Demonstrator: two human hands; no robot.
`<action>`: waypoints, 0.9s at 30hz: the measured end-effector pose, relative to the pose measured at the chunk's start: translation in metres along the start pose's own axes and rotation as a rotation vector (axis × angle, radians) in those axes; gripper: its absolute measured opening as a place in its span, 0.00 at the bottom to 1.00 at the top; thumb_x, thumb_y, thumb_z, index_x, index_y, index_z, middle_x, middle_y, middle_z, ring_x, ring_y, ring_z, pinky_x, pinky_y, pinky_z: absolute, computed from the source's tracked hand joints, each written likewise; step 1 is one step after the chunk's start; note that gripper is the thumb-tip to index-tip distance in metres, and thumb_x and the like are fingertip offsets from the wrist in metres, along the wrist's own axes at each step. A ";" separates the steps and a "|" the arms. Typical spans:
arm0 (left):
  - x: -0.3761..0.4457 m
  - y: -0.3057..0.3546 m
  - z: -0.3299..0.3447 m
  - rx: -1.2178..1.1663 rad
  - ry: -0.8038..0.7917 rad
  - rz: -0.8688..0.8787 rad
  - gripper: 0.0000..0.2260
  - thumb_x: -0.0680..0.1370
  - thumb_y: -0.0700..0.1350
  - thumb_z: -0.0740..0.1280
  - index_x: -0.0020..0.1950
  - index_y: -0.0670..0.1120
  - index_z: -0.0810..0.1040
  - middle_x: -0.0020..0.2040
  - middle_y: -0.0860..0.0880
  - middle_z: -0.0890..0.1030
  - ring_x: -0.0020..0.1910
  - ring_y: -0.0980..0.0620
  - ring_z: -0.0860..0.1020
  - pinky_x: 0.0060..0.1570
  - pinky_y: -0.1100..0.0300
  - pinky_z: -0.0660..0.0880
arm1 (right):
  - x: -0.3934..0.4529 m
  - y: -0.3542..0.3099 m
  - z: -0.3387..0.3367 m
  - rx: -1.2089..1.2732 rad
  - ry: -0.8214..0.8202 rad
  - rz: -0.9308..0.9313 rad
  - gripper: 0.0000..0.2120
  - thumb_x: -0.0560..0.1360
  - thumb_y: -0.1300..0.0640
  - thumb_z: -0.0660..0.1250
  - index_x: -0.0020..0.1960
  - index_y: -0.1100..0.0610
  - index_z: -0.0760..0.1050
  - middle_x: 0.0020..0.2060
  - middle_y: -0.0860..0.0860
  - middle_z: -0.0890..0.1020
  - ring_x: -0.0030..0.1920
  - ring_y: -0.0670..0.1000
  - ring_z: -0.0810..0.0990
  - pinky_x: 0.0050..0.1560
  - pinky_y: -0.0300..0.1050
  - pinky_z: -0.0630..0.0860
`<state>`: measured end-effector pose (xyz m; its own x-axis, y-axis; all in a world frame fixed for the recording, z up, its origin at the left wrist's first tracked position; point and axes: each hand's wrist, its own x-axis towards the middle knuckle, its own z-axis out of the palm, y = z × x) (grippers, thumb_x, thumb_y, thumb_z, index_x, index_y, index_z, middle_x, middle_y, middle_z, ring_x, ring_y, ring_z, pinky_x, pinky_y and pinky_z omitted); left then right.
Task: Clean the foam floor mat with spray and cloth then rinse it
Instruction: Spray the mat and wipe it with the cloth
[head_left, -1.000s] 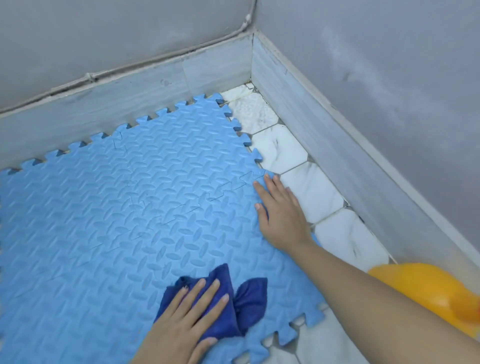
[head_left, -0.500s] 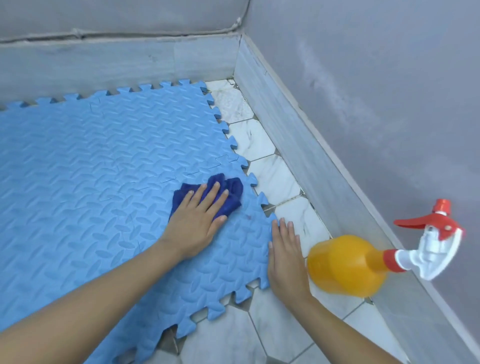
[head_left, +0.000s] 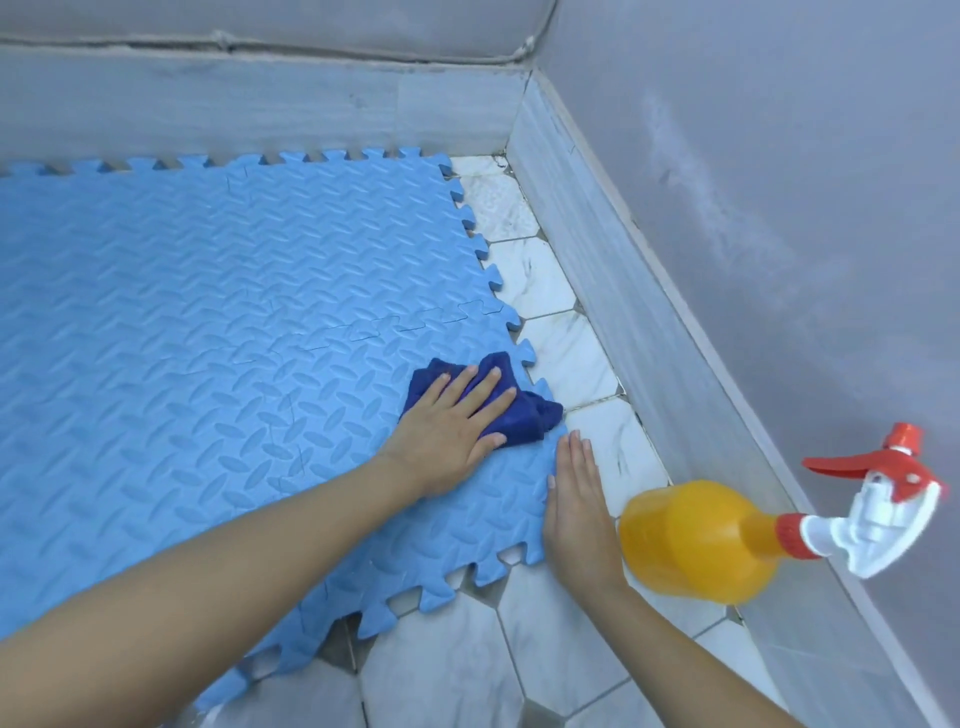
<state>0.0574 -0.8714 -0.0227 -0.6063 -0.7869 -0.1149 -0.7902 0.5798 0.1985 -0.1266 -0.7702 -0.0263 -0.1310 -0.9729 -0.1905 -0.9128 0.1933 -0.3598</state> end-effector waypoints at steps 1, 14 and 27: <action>-0.023 0.000 0.004 0.017 0.015 0.053 0.28 0.80 0.60 0.42 0.78 0.52 0.55 0.78 0.48 0.56 0.77 0.45 0.55 0.75 0.49 0.48 | 0.000 0.002 0.002 0.000 0.014 -0.005 0.28 0.79 0.50 0.36 0.78 0.56 0.42 0.79 0.48 0.47 0.75 0.41 0.39 0.76 0.39 0.40; -0.218 -0.157 0.001 -0.142 0.171 -0.884 0.32 0.78 0.62 0.39 0.78 0.48 0.54 0.79 0.47 0.53 0.77 0.45 0.52 0.74 0.46 0.50 | 0.020 -0.026 0.007 -0.140 0.137 -0.054 0.26 0.80 0.57 0.50 0.76 0.64 0.60 0.77 0.60 0.59 0.78 0.58 0.54 0.77 0.59 0.47; -0.155 -0.156 0.000 -0.065 0.140 -0.501 0.29 0.80 0.61 0.39 0.77 0.51 0.57 0.78 0.50 0.57 0.76 0.47 0.57 0.74 0.51 0.51 | 0.053 -0.124 0.044 -0.267 0.013 -0.421 0.27 0.80 0.40 0.47 0.77 0.44 0.58 0.78 0.45 0.59 0.79 0.53 0.53 0.74 0.67 0.45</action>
<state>0.2749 -0.8401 -0.0359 -0.1345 -0.9876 -0.0809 -0.9702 0.1146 0.2133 -0.0032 -0.8402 -0.0315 0.2673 -0.9613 -0.0673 -0.9544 -0.2544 -0.1562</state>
